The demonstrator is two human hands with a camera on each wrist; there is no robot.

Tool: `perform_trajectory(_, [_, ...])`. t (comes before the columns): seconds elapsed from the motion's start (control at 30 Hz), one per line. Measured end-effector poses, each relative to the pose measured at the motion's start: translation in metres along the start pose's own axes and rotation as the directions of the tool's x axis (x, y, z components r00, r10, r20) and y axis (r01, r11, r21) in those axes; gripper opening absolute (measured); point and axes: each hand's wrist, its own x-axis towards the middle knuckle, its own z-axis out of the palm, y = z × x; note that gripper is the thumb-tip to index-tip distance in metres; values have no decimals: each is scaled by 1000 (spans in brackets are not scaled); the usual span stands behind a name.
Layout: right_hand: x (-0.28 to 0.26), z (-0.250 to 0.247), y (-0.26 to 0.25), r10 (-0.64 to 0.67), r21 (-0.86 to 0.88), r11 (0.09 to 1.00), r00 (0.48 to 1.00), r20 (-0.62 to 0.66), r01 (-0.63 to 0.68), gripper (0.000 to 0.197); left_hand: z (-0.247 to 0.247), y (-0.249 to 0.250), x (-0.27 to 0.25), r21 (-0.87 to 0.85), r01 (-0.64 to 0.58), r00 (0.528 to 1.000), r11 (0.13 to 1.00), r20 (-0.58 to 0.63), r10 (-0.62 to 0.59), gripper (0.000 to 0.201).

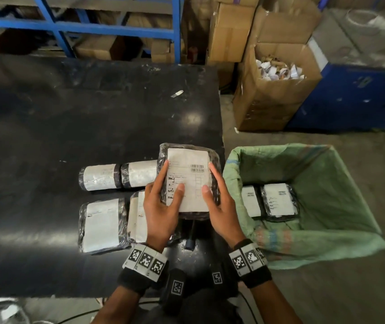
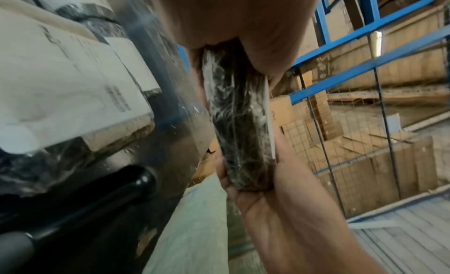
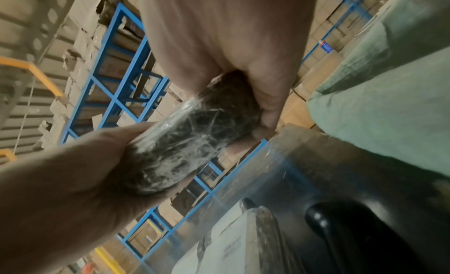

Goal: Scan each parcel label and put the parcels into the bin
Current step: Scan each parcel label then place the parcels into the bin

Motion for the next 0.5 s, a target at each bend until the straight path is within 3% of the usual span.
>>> perform_trajectory(0.1, [0,-37,1,71,21,997,997,1,-71,53,31,12,-7,-15,12,992,1000,127,-10,61])
perform_trajectory(0.2, [7,-94,7,89,-71,993,995,-51,-93,53,70,22,-14,75,-34,962,997,274,12,63])
perform_trajectory(0.27, [13,-137,14,108,-165,979,991,-72,-119,53,98,23,-16,180,-112,953,977,300,54,66])
perform_trajectory(0.4, [35,-208,50,271,-316,905,958,-90,-285,54,161,17,-22,415,-268,900,869,431,71,67])
perform_trajectory(0.5, [70,-248,95,384,-569,748,922,-49,-342,56,196,-1,-32,573,-344,847,744,531,-18,73])
